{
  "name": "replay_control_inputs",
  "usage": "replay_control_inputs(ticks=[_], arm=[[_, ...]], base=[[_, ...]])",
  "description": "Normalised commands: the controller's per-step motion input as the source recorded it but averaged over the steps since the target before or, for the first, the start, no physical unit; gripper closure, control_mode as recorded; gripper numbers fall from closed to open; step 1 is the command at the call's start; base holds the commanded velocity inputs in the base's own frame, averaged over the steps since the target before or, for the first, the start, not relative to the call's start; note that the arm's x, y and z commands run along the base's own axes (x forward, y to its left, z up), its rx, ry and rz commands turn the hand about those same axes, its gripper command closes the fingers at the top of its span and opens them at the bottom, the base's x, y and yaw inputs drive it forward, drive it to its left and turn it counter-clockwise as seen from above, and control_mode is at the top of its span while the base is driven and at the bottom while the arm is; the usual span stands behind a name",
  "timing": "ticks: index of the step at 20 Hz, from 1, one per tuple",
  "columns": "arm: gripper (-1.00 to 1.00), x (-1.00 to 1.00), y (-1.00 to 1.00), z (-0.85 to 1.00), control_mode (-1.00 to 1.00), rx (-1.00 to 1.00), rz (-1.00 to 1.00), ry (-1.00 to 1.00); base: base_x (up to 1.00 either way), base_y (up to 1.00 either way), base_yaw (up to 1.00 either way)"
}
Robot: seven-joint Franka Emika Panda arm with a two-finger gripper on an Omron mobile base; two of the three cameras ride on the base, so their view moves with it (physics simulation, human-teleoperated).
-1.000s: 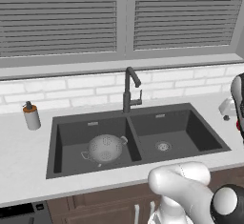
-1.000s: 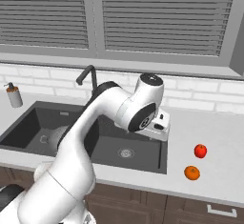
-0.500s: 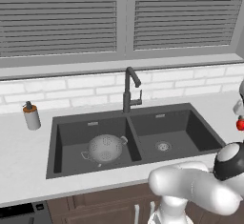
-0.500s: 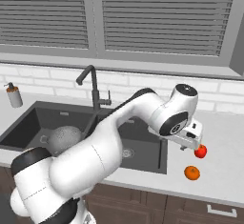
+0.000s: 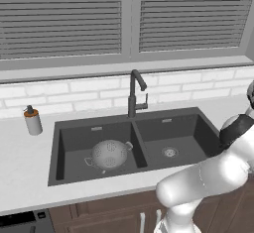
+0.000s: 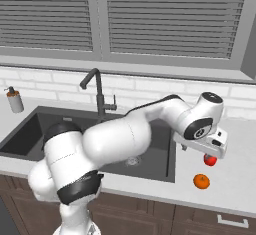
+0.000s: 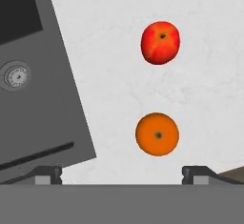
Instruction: Put the colander in the sink, put the apple, orange in the colander, and turn on the sink faucet and pour water over the colander.
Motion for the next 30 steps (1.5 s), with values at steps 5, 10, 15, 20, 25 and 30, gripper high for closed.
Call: replay_control_inputs(ticks=[5, 10, 15, 20, 25, 30], arm=[[-1.0, 0.35, -0.25, -0.32, -1.0, 0.0, 0.0, 0.05], [-1.0, 0.22, -0.29, -0.43, -1.0, 0.0, 0.0, 0.05], [-1.0, 0.24, -0.27, -0.35, -1.0, 0.0, 0.0, 0.02], [-1.0, 0.22, -0.22, -0.19, -1.0, 0.0, 0.0, 0.0], [-1.0, 0.07, -0.21, -0.21, -1.0, 0.0, 0.0, 0.0], [-1.0, 0.0, -0.02, -0.23, -1.0, 0.0, 0.0, 0.0]], base=[[0.0, 0.0, 0.0], [0.0, 0.0, 0.0], [0.0, 0.0, 0.0], [0.0, 0.0, 0.0], [0.0, 0.0, 0.0], [0.0, 0.0, 0.0]])
